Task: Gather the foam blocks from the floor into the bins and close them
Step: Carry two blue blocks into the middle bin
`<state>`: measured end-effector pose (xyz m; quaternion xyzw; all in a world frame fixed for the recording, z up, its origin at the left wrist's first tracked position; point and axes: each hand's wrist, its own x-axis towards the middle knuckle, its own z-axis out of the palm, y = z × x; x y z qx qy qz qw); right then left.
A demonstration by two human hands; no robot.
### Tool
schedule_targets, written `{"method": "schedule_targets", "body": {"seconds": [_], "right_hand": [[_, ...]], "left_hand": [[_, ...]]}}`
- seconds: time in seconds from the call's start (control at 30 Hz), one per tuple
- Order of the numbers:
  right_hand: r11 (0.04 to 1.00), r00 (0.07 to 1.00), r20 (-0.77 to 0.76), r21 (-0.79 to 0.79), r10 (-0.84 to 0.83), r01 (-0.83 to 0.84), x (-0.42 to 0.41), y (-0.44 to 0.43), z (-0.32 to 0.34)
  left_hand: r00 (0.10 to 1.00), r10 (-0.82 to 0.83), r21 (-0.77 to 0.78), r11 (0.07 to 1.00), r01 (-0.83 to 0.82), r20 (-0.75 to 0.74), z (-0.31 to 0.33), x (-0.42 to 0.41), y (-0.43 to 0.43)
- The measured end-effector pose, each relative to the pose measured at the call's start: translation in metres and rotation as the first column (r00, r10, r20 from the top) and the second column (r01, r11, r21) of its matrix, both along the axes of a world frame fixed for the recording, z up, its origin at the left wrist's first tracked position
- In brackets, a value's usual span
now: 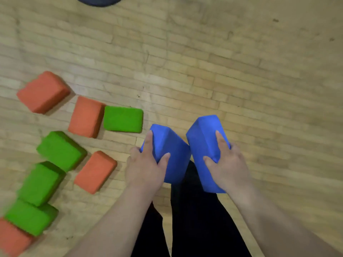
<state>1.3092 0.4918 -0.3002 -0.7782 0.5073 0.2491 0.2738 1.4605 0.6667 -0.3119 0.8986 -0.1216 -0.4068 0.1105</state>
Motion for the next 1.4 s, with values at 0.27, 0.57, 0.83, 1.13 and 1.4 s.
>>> {"method": "schedule_targets", "body": {"seconds": [0.27, 0.57, 0.83, 1.13, 1.4], "right_hand": [[0.876, 0.881, 0.110, -0.104, -0.460, 0.471, -0.129, 0.088, 0.169], [0.507, 0.540, 0.370, -0.191, -0.756, 0.841, -0.237, 0.171, 0.274], [0.242, 0.331, 0.437, -0.247, -0.836, 0.938, -0.372, 0.197, 0.317], [0.171, 0.295, 0.437, -0.302, -0.850, 0.938, -0.572, 0.187, 0.342], [0.128, 0.259, 0.490, -0.284, -0.833, 0.950, -0.687, 0.115, 0.363]], "left_hand": [[0.663, -0.723, -0.128, 0.652, 0.748, 0.193, 0.177, -0.031, -0.040], [0.247, -0.900, -0.190, 0.189, 0.963, 0.358, 0.289, -0.131, -0.072], [0.056, -0.907, -0.320, -0.089, 0.943, 0.417, 0.335, -0.291, -0.122], [0.055, -0.895, -0.435, -0.161, 0.886, 0.443, 0.363, -0.506, -0.172], [0.074, -0.890, -0.483, -0.173, 0.858, 0.451, 0.378, -0.621, -0.254]]}}
